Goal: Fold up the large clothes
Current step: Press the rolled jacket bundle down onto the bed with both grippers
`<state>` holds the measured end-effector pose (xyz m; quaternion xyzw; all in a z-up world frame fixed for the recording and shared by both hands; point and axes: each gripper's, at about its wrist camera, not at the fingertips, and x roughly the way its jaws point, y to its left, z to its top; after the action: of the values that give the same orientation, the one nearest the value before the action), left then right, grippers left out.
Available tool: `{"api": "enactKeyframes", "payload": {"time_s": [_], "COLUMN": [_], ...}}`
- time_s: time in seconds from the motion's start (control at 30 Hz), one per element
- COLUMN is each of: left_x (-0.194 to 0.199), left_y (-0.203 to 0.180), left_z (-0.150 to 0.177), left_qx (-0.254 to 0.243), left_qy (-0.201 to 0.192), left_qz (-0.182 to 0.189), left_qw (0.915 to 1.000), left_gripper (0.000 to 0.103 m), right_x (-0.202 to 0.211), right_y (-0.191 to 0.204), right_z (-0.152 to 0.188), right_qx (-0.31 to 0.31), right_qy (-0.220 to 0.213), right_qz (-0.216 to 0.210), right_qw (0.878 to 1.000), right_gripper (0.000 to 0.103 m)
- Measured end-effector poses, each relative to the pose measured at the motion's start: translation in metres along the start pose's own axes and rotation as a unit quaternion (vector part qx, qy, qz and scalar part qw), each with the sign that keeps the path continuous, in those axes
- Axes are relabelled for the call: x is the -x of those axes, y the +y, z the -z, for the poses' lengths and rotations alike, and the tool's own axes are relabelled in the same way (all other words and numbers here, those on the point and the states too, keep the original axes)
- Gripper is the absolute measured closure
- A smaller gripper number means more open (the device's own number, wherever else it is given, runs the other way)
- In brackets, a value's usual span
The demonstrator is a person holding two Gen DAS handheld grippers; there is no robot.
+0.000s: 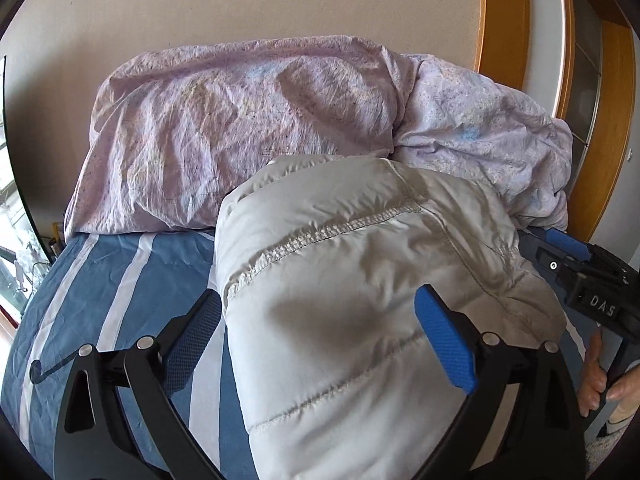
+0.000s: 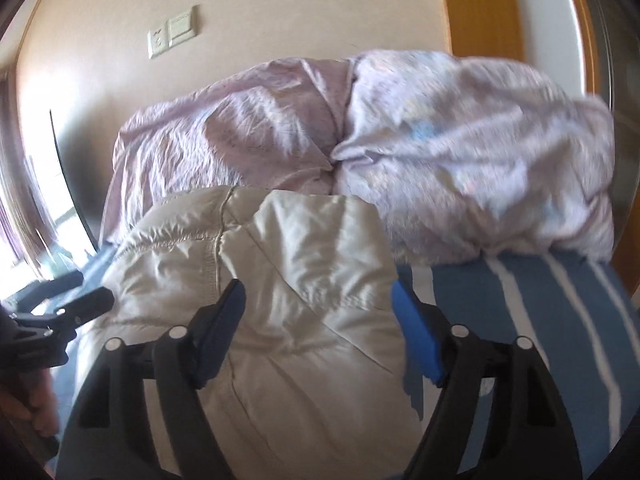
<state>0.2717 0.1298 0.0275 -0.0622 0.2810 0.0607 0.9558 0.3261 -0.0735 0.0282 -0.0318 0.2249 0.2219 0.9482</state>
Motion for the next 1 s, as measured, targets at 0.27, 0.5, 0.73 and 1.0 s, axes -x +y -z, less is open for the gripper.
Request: {"api": "enactKeyframes", "payload": {"time_s": [0.27, 0.5, 0.73, 1.0], "left_x": [-0.031, -0.047, -0.059, -0.070], "left_y": [0.003, -0.005, -0.009, -0.010], "left_z": [0.010, 0.012, 0.016, 0.023], "left_qx": [0.018, 0.014, 0.011, 0.019], "left_qy": [0.016, 0.032, 0.033, 0.023], "left_qz": [-0.010, -0.017, -0.029, -0.037], "left_qw": [0.9997, 0.9993, 0.9990, 0.9989], "left_gripper": [0.001, 0.001, 0.001, 0.001], "right_x": [-0.067, -0.090, -0.104, -0.118], "right_y": [0.006, -0.010, -0.017, -0.021], "right_z": [0.012, 0.018, 0.025, 0.030], "right_qx": [0.025, 0.000, -0.010, -0.019], "right_qy": [0.053, 0.092, 0.103, 0.098], "right_qz": [0.000, -0.028, -0.043, -0.049], "right_qw": [0.998, 0.995, 0.994, 0.994], "right_gripper": [0.036, 0.031, 0.028, 0.025]}}
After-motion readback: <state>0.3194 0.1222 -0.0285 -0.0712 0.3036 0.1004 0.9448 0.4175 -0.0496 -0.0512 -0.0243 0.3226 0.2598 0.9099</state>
